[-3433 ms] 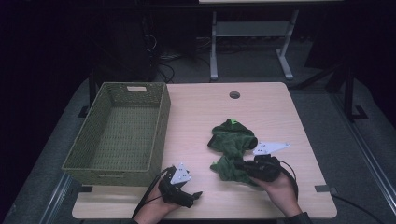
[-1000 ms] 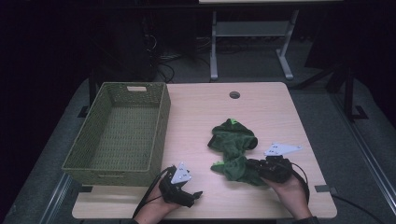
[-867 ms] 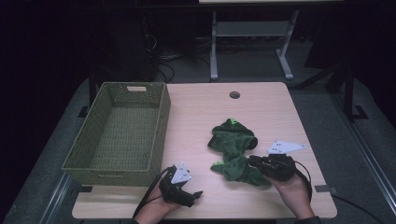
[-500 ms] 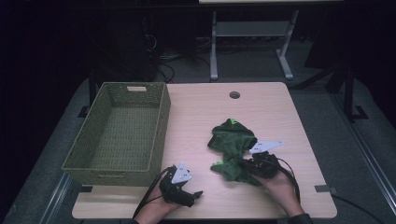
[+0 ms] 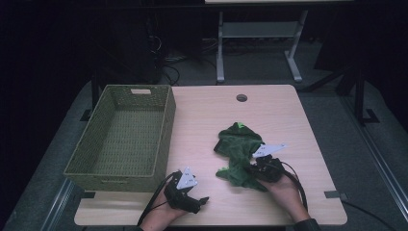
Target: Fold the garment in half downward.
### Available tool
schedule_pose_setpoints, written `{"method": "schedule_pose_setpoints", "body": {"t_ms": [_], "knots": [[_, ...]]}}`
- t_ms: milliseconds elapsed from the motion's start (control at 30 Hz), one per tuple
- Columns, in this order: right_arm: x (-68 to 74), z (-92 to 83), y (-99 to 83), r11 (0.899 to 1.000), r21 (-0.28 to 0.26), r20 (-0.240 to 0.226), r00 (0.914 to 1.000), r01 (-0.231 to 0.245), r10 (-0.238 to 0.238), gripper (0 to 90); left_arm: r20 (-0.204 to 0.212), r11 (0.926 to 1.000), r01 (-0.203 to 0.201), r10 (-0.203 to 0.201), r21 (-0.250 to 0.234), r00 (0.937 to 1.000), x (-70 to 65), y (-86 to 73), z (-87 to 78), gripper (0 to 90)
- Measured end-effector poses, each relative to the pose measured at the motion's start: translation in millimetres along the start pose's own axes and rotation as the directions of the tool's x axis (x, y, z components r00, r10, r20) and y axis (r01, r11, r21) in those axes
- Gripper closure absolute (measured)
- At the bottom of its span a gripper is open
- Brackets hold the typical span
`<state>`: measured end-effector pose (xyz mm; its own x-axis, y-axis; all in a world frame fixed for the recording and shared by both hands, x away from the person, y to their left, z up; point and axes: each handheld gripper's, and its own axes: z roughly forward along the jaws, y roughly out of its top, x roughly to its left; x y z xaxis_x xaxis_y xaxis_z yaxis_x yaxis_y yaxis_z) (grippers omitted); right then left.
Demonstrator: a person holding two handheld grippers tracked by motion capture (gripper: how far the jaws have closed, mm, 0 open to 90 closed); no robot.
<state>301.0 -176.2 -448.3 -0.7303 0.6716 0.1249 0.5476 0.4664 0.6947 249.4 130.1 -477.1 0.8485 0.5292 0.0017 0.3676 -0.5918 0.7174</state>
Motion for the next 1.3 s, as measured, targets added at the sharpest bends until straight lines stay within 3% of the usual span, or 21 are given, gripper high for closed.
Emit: {"method": "schedule_pose_setpoints", "body": {"t_ms": [233, 567, 833, 1067, 1300], "knots": [[-10.5, -37.5, -12.7, 0.996, -0.086, 0.014, 0.9998, -0.012, 0.013, 76.2, 0.001, 1.0, 0.003, -0.003, 0.0, 1.0, -0.2, -0.1, 0.0, 12.7], [-30.5, -73.9, -46.9, 0.996, -0.08, 0.064, 0.9964, -0.05, 0.056, 61.4, 0.001, 1.0, 0.004, -0.004, 0.0, 1.0, -0.2, 0.0, 0.0, 12.7], [-33.9, -87.0, -77.3, 0.996, -0.053, 0.067, 0.9948, -0.073, 0.077, 58.2, 0.001, 1.0, 0.004, -0.004, 0.0, 1.0, -0.2, 0.0, 0.1, 12.6], [-31.2, -86.3, -94.4, 0.996, -0.037, 0.008, 0.9963, -0.085, 0.086, 57.9, 0.002, 1.0, 0.004, -0.004, 0.0, 1.0, -0.2, -0.1, 0.1, 12.6], [-30.7, -77.1, -97.3, 0.996, -0.01, -0.044, 0.9949, -0.091, 0.091, 64.0, 0.002, 1.0, 0.004, -0.004, 0.0, 1.0, -0.2, 0.0, 0.1, 12.6]]}}
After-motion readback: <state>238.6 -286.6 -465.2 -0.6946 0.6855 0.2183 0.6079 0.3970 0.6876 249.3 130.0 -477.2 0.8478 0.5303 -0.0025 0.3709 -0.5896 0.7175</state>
